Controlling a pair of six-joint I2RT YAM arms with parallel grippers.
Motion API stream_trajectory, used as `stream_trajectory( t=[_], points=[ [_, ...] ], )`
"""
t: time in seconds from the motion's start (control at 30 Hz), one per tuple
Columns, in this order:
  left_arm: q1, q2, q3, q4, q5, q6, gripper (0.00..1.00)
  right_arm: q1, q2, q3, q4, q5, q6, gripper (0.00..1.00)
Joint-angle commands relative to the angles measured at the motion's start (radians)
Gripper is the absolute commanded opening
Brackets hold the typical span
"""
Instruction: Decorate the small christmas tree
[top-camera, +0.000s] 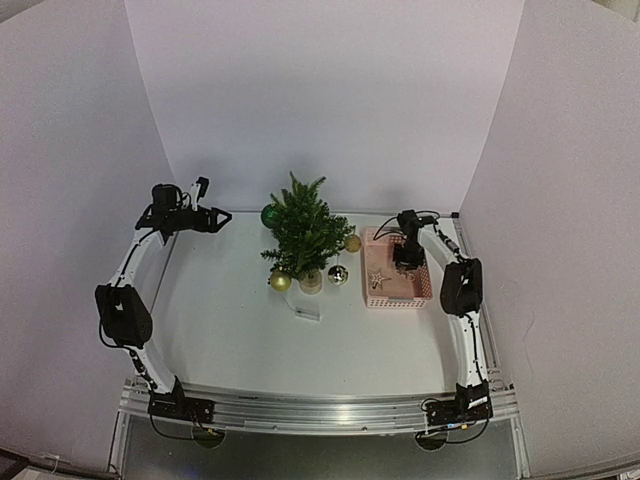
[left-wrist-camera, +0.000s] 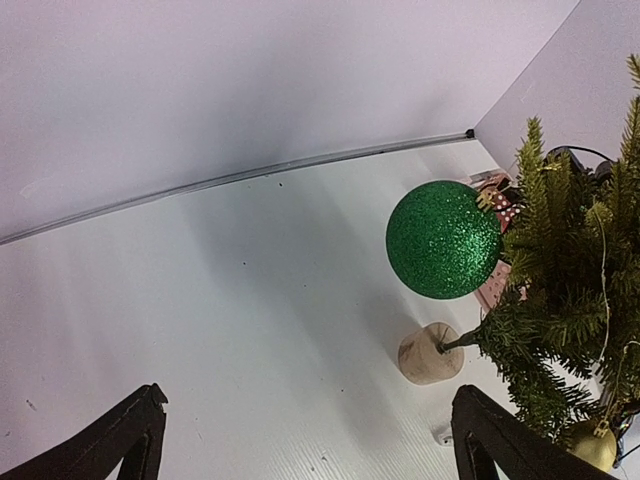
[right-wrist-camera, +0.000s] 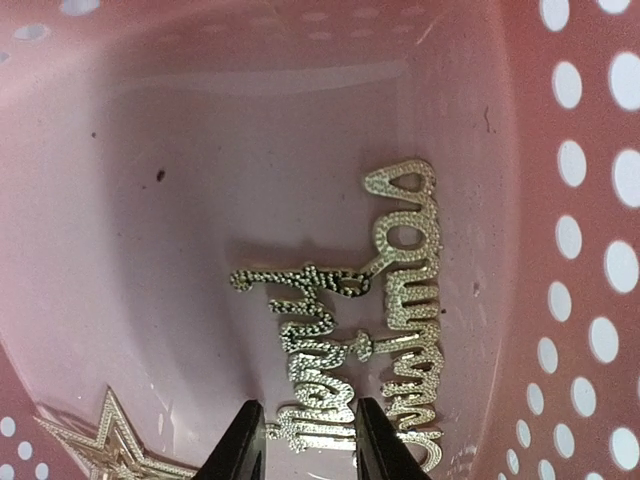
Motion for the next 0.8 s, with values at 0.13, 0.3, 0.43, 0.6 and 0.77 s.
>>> stream_trajectory(
  t=[0.13,0.3,0.43,0.6,0.77],
  points=[
    [0.009,0.013,0.015,0.04,0.022,-0.011,1.0,0.004,0.029,0.045,-0.012,-0.019,-0.015,0.34],
    [0.011,0.013,0.016,0.04,0.023,-0.011,1.0,0.004,0.032,0.027,-0.012,-0.005,-0.015,0.36],
    [0.013,0.014,0.017,0.041,0.025,-0.013,1.0,0.004,0.045,0.025,-0.012,-0.002,-0.024,0.36],
    [0.017,0.014,0.019,0.049,0.025,-0.016,0.99,0.004,0.055,-0.009,-0.011,-0.008,-0.016,0.32],
    [0.023,0.019,0.029,0.052,0.03,-0.017,1.0,0.004,0.054,-0.047,-0.009,0.004,-0.016,0.23]
  ],
)
